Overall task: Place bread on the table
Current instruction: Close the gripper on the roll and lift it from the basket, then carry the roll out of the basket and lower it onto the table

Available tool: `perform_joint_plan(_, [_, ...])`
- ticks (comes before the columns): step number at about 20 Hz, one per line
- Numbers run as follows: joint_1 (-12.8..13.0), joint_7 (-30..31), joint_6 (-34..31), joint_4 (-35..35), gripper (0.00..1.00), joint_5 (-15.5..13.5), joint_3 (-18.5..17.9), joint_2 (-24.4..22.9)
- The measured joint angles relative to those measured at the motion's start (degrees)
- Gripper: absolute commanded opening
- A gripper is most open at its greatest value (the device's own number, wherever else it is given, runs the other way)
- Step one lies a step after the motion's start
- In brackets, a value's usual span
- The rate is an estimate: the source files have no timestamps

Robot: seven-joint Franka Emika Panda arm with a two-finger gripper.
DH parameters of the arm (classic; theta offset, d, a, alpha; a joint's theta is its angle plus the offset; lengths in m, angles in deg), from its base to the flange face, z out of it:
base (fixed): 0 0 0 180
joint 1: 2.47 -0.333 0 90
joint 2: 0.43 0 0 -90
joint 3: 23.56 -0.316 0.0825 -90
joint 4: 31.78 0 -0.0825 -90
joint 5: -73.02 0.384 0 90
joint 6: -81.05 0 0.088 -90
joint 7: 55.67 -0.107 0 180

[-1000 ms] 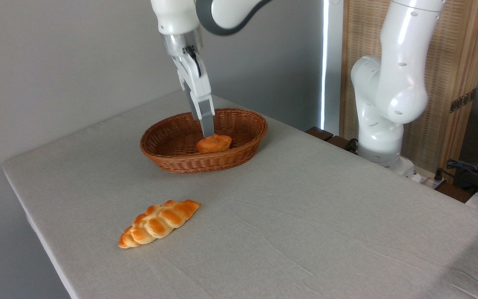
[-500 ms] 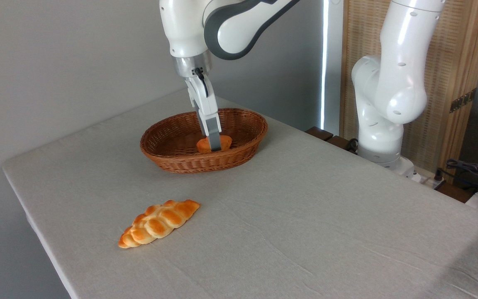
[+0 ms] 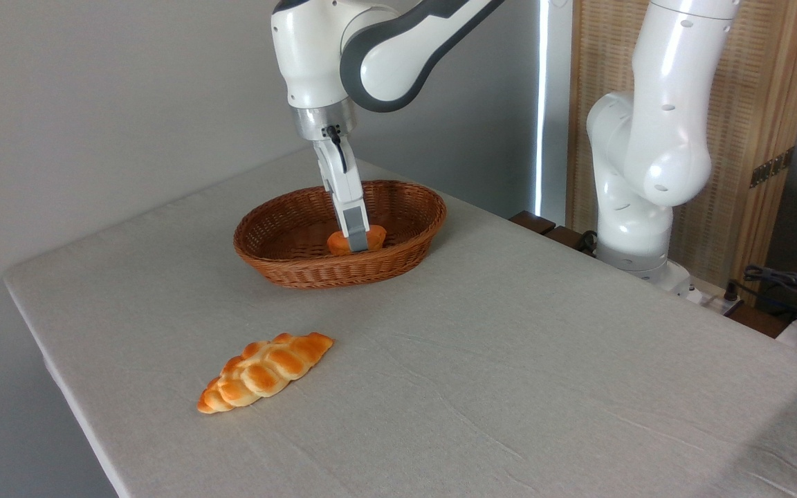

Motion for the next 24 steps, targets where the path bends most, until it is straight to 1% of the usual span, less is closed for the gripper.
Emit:
perform_joint_plan(5, [0.0,0.0,0.1,0.0,0.26,0.0,0.0,0.0])
perform_joint_plan(10, [0.0,0.5,0.3,0.6,0.27,-0.2,-0.2,-0.2])
perform_joint_plan(11, [0.0,1.4,0.4,1.1,0.27,-0.9,-0.2,-0.2])
perform_joint_plan(12, [0.0,2.0,0.6,1.9,0.27,-2.3,-0.2,-0.3])
perform_joint_plan(15, [0.0,2.6,0.7,4.4,0.29,-8.0,-0.3,-0.5])
perform_joint_plan(16, [-0.1,2.7,0.7,4.8,0.29,-9.5,-0.8,-0.5])
perform_joint_plan(18, [-0.1,2.8,0.7,5.6,0.29,-11.9,-2.7,-0.5])
perform_joint_plan(20, [-0.2,2.8,0.7,6.7,0.29,-13.0,-5.3,-0.6])
perform_joint_plan(22, [-0.2,2.7,0.0,8.3,0.29,-12.9,-8.0,-0.6])
perform_joint_plan(23, [-0.2,2.5,-0.7,9.1,0.29,-11.9,-9.6,-0.6])
perform_joint_plan(24, [-0.2,2.1,-2.0,10.1,0.3,-9.9,-11.6,-0.8])
